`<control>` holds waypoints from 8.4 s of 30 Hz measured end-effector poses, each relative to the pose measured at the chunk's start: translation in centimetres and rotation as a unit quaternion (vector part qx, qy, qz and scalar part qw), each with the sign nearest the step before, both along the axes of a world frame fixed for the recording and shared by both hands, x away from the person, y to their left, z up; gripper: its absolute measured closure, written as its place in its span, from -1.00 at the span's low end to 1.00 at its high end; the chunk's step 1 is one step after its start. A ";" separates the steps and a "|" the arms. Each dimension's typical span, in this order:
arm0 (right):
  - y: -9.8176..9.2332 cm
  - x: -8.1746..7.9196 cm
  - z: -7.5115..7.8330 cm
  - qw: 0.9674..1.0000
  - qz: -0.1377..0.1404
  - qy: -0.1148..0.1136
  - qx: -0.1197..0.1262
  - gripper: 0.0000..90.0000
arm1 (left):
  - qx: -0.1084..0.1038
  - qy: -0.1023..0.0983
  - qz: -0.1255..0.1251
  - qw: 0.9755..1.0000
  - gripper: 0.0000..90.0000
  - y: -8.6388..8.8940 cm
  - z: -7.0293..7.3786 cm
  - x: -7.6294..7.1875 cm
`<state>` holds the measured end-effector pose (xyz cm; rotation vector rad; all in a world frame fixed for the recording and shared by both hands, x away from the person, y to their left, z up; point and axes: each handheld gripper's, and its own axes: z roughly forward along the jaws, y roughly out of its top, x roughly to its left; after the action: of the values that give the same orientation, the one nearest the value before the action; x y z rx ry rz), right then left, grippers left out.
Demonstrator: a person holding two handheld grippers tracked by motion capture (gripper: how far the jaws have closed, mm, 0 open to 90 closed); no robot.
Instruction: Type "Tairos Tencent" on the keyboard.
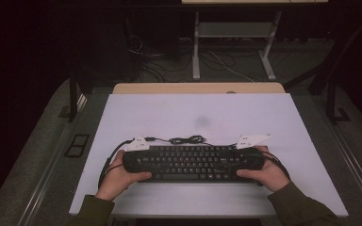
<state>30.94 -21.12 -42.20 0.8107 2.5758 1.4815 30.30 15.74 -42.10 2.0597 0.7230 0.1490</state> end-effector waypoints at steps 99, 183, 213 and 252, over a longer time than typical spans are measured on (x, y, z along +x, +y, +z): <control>2.8 2.2 0.6 0.998 0.014 -0.021 0.050 -0.23 | 0.051 0.024 0.032 0.998 0.98 2.1 -1.4 0.1; 7.3 3.7 0.3 0.997 0.073 0.020 -0.023 1.00 | -0.002 0.000 0.032 0.999 0.04 1.5 -0.8 -0.2; 8.3 4.3 -0.6 0.994 0.056 0.054 -0.075 1.00 | -0.001 -0.003 0.031 0.999 -0.01 1.5 -0.8 -0.2; 8.5 4.1 -0.6 0.994 0.055 0.047 -0.075 0.99 | 0.000 -0.008 0.032 0.999 -0.02 1.5 -0.7 -0.2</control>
<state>35.09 -12.63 -42.84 0.7484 2.8037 1.2831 30.09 17.23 -42.79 2.0335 0.7794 0.2006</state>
